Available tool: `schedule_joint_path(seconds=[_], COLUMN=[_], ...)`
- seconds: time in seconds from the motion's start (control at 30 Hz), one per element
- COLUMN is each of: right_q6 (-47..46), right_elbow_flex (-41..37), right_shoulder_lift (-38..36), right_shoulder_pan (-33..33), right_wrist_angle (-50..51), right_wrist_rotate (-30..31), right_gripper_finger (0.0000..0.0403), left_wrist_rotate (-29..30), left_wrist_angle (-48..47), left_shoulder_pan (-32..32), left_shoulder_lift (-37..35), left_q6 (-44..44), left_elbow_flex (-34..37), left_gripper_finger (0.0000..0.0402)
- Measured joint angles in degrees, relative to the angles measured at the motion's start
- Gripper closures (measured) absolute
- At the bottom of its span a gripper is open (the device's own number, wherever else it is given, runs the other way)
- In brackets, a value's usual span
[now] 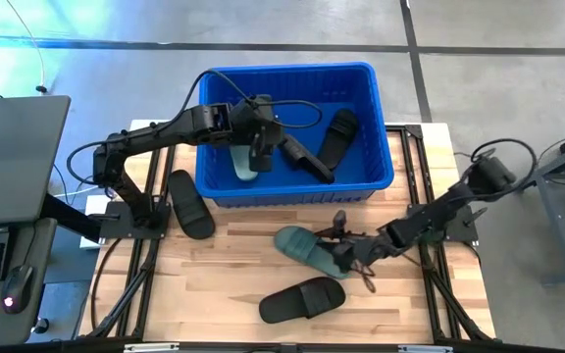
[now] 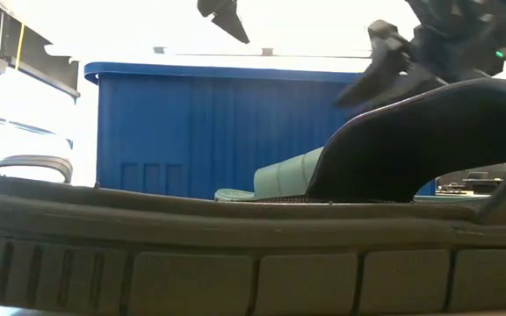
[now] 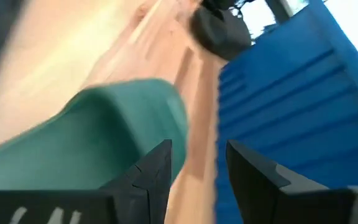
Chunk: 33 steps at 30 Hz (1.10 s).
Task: Pick and place slides into bin
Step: Put the green slipper into the blue bin
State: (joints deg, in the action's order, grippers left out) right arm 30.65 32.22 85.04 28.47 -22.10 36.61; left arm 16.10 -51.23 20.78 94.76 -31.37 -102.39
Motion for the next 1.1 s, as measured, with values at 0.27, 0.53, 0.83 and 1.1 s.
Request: schedule_joint_path(seconds=[0.27, 0.53, 0.83, 1.1], right_q6=[-2.9, -4.7, -5.2, -11.7], right_elbow_flex=[12.9, 20.7, 21.3, 21.3], right_shoulder_lift=[8.3, 12.8, 15.7, 15.3], right_shoulder_pan=[0.1, -1.0, -5.7, -6.4], right_wrist_angle=[20.7, 31.6, 32.2, 32.4], right_wrist_rotate=[-6.3, -2.8, -5.8, -8.4], right_gripper_finger=[0.0263, 0.0263, 0.0267, 0.0341], left_wrist_rotate=[0.0, -0.3, -2.1, -2.2], left_wrist_angle=[-4.7, -8.9, -11.1, -24.2], left_shoulder_pan=[0.1, -0.6, -6.7, -16.6], left_shoulder_lift=[0.0, 0.0, -2.1, -4.3], left_q6=[0.1, 3.4, 3.4, 8.9], left_elbow_flex=[0.0, 0.0, 0.0, 0.0], left_gripper_finger=[0.0245, 0.0245, 0.0245, 0.0245])
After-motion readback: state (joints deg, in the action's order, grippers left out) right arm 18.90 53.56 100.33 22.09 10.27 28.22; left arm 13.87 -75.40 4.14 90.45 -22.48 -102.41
